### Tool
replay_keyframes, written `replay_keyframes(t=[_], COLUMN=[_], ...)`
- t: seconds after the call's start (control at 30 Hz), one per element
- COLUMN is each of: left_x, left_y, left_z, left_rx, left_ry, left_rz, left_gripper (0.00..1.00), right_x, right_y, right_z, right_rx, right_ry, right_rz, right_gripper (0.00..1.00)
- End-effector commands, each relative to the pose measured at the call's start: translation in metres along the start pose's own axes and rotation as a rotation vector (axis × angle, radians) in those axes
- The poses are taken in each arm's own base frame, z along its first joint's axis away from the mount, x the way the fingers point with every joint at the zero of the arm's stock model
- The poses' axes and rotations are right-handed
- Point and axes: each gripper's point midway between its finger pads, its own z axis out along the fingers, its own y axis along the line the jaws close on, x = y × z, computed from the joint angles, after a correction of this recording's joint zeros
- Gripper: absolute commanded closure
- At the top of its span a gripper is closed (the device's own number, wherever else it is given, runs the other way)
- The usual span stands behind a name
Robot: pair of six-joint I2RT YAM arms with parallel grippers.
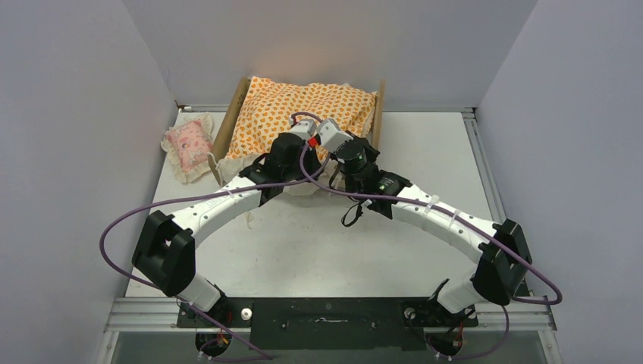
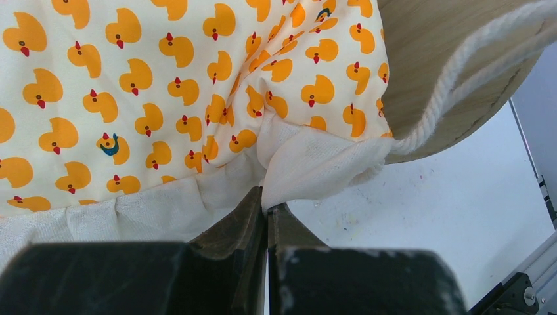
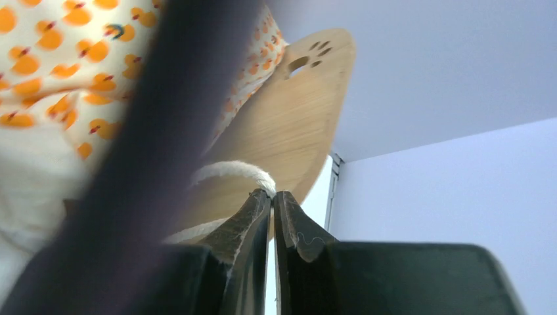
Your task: Set up the pet bed
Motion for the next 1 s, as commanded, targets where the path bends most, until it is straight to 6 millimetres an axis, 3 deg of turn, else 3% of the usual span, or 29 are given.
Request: replay_keyframes(t=[0.0, 0.37, 0.47, 0.63, 0.77, 0.87, 0.97], left_x=[-0.028, -0.022, -0.021, -0.020, -0.019, -0.018, -0.021], left_y=[-0.012, -0.010, -0.011, -0.012, -0.015, -0.021, -0.027], left_z=[-0.011, -0.011, -0.010, -0.006, -0.001, 0.005, 0.009], left_rx=[0.029, 0.027, 0.031, 0.031, 0.034, 0.041, 0.040], left_ry=[-0.074, -0.062, -0.058, -0.050, -0.042, -0.030, -0.027], left_rz=[0.002, 0.000, 0.000, 0.003, 0.012, 0.024, 0.041], left_gripper=[1.00, 1.00, 1.00, 1.00, 1.00, 0.99, 0.84], right_x=[-0.017, 0.013, 0.003, -0.006, 0.011, 0.026, 0.034], right_y=[-0.035, -0.003, -0.007, -0.030, -0.049, -0.046, -0.032], right_z=[0.006, 0.006, -0.008, -0.031, -0.031, -0.021, -0.012], right_rx=[0.123, 0.036, -0.018, -0.036, 0.001, -0.022, -0.063], right_ry=[-0.021, 0.044, 0.007, -0.047, -0.007, 0.031, 0.048], right_rz=[0.065, 0.095, 0.174, 0.316, 0.434, 0.518, 0.564], right_gripper=[0.92, 0.85, 0.75, 0.47, 0.43, 0.43, 0.43])
